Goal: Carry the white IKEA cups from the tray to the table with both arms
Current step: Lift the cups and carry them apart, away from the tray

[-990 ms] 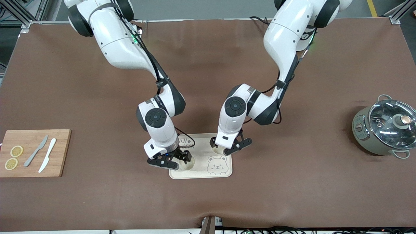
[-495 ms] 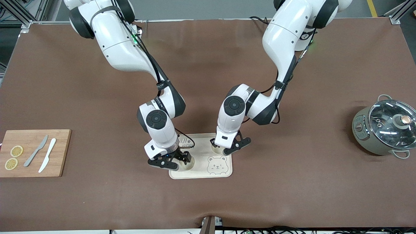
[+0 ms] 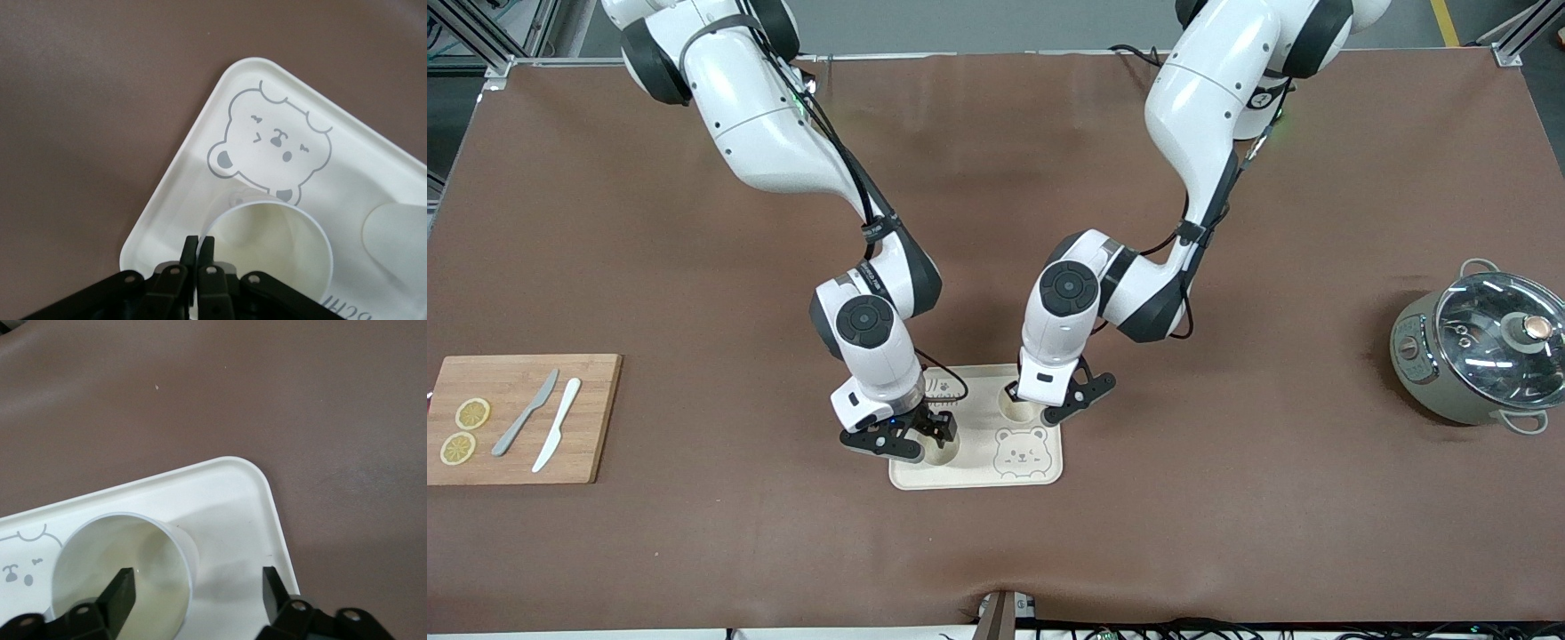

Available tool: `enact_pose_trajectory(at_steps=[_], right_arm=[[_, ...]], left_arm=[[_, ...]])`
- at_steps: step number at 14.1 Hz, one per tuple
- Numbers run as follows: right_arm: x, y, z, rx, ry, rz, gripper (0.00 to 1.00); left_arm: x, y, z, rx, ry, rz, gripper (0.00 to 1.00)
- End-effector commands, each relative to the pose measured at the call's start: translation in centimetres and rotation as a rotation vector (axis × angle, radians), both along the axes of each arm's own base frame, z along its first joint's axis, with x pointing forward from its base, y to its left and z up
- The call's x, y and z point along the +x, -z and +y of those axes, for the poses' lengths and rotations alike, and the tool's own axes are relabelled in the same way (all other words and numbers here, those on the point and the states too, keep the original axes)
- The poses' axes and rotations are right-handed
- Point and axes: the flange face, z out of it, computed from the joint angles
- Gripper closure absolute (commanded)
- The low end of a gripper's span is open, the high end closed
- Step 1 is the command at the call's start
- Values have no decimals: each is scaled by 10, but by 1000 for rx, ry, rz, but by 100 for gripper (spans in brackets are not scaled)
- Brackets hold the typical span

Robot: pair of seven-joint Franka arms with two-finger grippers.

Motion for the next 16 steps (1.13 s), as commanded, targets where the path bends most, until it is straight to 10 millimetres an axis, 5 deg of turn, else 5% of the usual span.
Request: enact_pose_trajectory(at_steps=[1,4,11,16], right_arm=[[3,-1,6,2,15,-17,69],[0,-1,10,0,7,-16,100],[2,-5,9,4,10,-19,100],[6,-46,-9,-27,36,33,100]], left_arm=[[7,-17,2,-11,-47,-30,100],[19,-35,17,-8,-70,-53,100],[42,-68,64,26,-81,-50,100],[68,-72,131,96,-48,-5,100]])
